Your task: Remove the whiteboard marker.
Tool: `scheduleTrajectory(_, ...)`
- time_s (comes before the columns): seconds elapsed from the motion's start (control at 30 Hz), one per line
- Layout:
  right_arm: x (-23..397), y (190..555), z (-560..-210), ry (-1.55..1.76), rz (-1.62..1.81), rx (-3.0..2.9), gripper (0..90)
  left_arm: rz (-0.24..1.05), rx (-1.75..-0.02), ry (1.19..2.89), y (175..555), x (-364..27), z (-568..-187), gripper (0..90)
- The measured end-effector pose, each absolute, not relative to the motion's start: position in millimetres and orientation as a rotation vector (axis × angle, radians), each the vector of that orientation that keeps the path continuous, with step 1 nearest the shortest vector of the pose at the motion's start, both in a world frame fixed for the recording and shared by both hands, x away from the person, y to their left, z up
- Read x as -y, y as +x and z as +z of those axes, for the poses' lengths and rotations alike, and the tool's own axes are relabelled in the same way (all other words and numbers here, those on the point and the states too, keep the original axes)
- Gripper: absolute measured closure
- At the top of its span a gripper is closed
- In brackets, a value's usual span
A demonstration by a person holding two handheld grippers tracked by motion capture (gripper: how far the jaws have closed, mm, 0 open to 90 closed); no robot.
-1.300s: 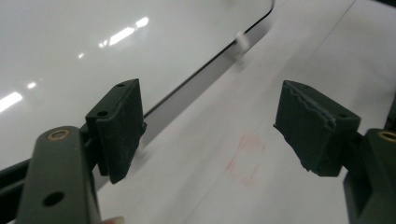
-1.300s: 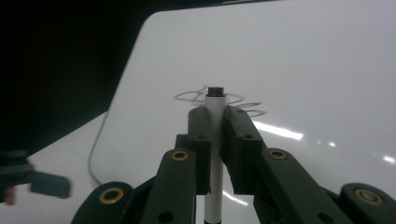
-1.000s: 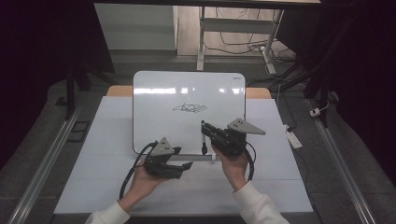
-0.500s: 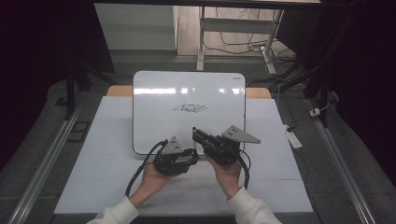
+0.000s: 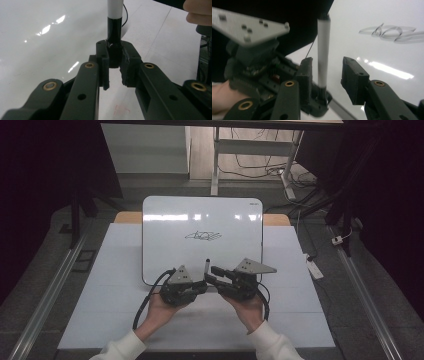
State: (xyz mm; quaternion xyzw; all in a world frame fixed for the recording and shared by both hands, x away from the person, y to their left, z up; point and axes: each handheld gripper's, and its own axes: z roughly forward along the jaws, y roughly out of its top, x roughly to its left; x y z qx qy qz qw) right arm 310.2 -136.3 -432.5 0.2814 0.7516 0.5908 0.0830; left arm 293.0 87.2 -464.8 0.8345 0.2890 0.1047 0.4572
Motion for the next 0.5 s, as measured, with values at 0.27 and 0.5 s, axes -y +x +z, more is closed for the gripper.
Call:
scheduleTrajectory(0.27,129.7,312.3,-438.4,0.792,1.655,-2.409,68.7,0.262,-0.661,2.105,290.7,-84.0,-464.6,77.6)
scheduleTrajectory(0.5,126.7,313.1,-442.7,0.777,1.624,-2.467,76.2,0.242,-0.629,2.105,289.9,-85.6,-462.1,77.6)
